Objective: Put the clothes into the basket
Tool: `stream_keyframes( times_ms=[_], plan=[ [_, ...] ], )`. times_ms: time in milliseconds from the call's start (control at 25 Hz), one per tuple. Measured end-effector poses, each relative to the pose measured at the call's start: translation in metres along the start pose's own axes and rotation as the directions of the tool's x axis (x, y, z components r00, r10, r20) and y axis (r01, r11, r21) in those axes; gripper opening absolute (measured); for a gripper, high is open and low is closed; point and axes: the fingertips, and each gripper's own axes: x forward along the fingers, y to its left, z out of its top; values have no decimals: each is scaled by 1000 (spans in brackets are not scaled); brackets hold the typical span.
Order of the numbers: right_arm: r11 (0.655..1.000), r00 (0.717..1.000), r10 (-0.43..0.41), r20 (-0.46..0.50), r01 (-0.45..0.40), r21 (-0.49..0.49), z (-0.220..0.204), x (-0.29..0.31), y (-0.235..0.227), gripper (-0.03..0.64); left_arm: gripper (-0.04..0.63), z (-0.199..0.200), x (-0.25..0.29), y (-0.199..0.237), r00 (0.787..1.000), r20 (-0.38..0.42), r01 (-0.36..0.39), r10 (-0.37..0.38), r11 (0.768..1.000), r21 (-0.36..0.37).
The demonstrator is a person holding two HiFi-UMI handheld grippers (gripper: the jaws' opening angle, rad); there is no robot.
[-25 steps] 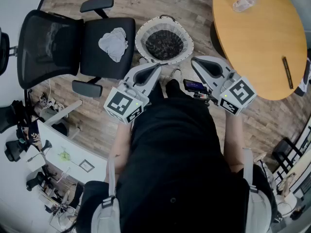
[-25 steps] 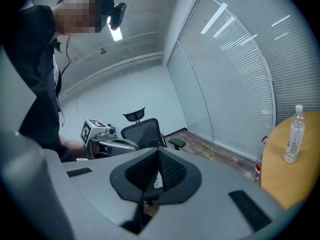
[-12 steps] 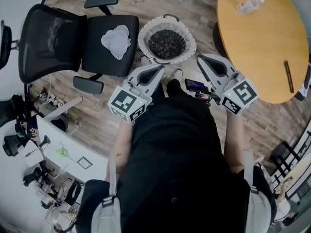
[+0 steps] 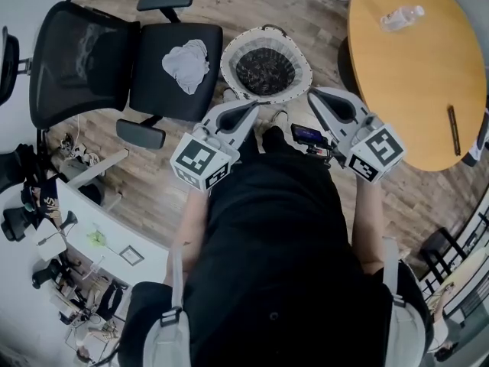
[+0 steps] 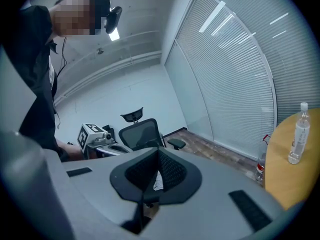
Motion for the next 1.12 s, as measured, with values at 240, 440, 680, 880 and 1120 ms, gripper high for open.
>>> stream_keyframes(
  times_ms=[240,440,680,880,1120],
  plan=[
    [1000,999,31,-30,-30,7,2,23,-1,17,11,-9,-6,33,997,-56,-48,47,999,-24],
    [999,997,52,-50,-51,16,7,47,-4,17,11,-14,-12,60,993,-79,-88,86,996,-33],
    [998,995,64,-74,-63,13,17,77,-8,17,11,-17,-17,93,989,-100,-115,110,992,-49],
    [998,993,66,-99,-65,14,22,104,-10,17,12,-24,-24,127,983,-127,-142,134,988,-58],
    [998,988,67,-137,-67,6,27,134,-7,17,12,-35,-36,170,974,-157,-173,161,982,-72]
  ],
)
